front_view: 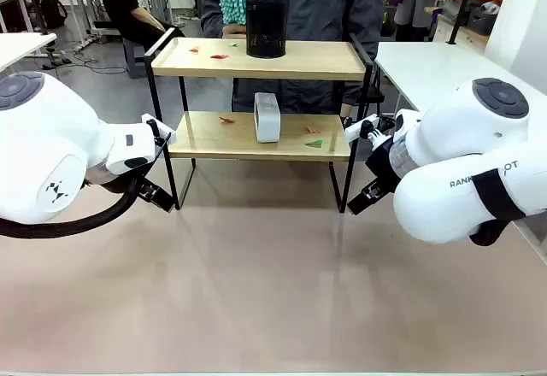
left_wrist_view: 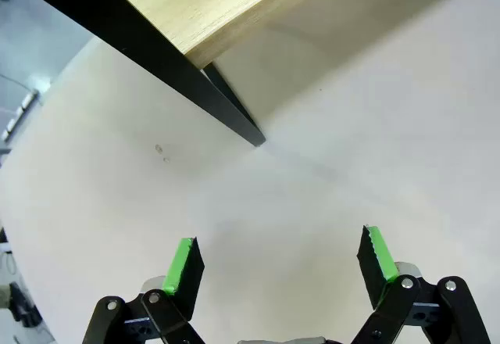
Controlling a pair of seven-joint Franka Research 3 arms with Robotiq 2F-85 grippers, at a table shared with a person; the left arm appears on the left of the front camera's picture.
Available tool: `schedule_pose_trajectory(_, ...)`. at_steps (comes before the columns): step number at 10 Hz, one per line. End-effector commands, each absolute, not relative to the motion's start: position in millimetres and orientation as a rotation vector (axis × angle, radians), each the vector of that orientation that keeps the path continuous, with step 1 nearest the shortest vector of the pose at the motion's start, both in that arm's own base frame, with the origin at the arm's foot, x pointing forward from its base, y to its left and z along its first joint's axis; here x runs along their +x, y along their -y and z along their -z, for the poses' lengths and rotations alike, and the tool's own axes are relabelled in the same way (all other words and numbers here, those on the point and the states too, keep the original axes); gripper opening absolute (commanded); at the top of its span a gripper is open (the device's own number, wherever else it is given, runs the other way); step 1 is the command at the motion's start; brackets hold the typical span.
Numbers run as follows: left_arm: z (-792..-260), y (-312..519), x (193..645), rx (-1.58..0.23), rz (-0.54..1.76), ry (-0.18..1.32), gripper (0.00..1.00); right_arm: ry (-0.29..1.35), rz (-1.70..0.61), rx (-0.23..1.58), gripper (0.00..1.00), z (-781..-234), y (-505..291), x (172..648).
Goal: Clean the shelf.
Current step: Pick up the Duster from the human.
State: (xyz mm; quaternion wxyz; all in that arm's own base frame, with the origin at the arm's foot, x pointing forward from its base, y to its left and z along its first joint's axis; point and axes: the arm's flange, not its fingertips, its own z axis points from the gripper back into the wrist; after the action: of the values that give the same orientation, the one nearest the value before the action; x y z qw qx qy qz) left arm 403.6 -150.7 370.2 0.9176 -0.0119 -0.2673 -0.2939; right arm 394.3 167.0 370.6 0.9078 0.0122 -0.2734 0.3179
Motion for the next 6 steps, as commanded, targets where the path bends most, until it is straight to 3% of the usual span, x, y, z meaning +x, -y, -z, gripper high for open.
schedule_pose_trajectory(1, -370.2, 150.7, 403.6, -0.025, 0.605, 0.550, 1.00, 0.564, -0.656, 0.025, 1.00, -370.6, -167.0, 394.3)
schedule_pose_trajectory(6, -370.2, 150.7, 403.6, -0.025, 0.605, 0.550, 1.00, 0.564, -0.656, 0.025, 1.00, -370.6, -167.0, 394.3)
